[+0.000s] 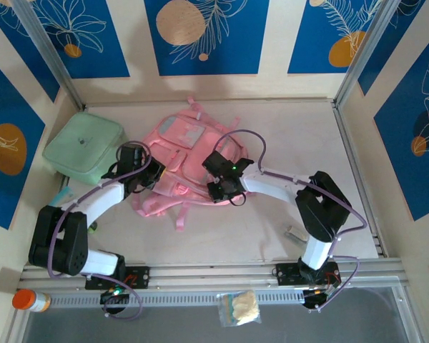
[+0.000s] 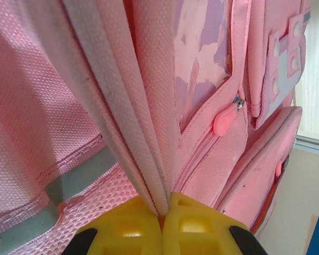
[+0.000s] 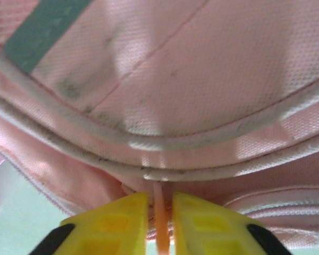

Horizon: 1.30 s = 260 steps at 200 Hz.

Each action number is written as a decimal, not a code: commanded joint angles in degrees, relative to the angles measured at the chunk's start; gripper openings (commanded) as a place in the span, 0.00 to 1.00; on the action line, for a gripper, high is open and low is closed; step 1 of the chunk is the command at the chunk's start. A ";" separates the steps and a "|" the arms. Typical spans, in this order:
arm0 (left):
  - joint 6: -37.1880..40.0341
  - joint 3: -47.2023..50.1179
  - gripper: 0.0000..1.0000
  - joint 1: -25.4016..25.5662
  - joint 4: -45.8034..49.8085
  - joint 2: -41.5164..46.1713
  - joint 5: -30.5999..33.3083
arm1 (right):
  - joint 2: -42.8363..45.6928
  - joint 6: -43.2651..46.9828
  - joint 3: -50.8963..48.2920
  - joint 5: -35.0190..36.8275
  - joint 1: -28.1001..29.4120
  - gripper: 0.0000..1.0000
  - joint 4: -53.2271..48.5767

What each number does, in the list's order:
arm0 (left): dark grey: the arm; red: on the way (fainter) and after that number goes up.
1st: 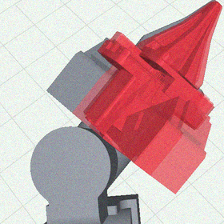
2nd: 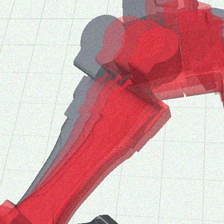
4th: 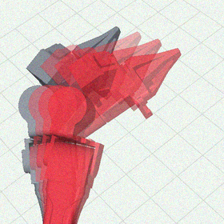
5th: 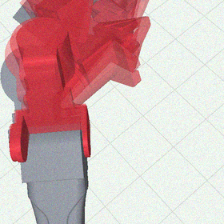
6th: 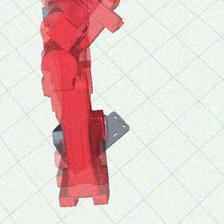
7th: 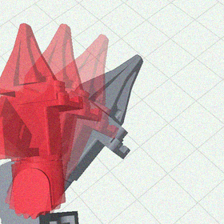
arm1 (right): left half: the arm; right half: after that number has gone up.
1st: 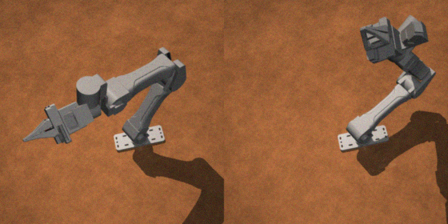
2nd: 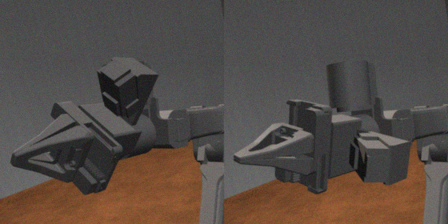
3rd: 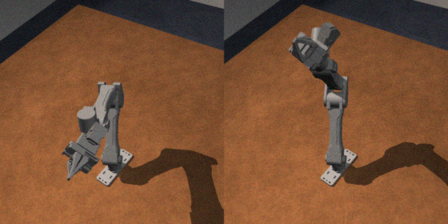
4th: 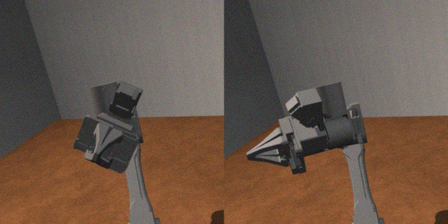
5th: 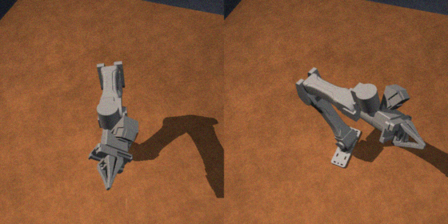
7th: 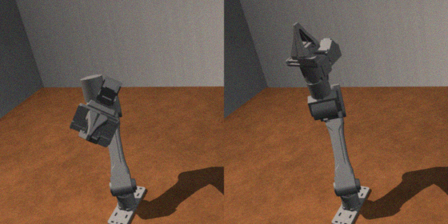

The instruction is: Pack books, pencil case, and school supplies into a backpack

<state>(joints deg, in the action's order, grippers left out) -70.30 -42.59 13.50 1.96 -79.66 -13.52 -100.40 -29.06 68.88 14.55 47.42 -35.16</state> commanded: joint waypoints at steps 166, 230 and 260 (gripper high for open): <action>13.78 -8.99 0.48 -0.32 3.31 -4.07 -4.50 | 6.37 -3.52 4.31 3.12 5.71 0.00 0.70; -6.84 8.17 0.54 15.27 -11.17 6.47 7.72 | 6.71 -4.17 3.19 3.86 6.15 0.00 0.45; -10.91 5.33 0.52 20.15 -12.49 2.36 10.88 | 6.46 -3.89 3.06 4.74 6.72 0.00 0.76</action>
<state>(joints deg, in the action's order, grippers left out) -74.61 -35.24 30.50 -4.91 -75.07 -8.45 -94.30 -32.38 72.10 19.09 53.32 -36.45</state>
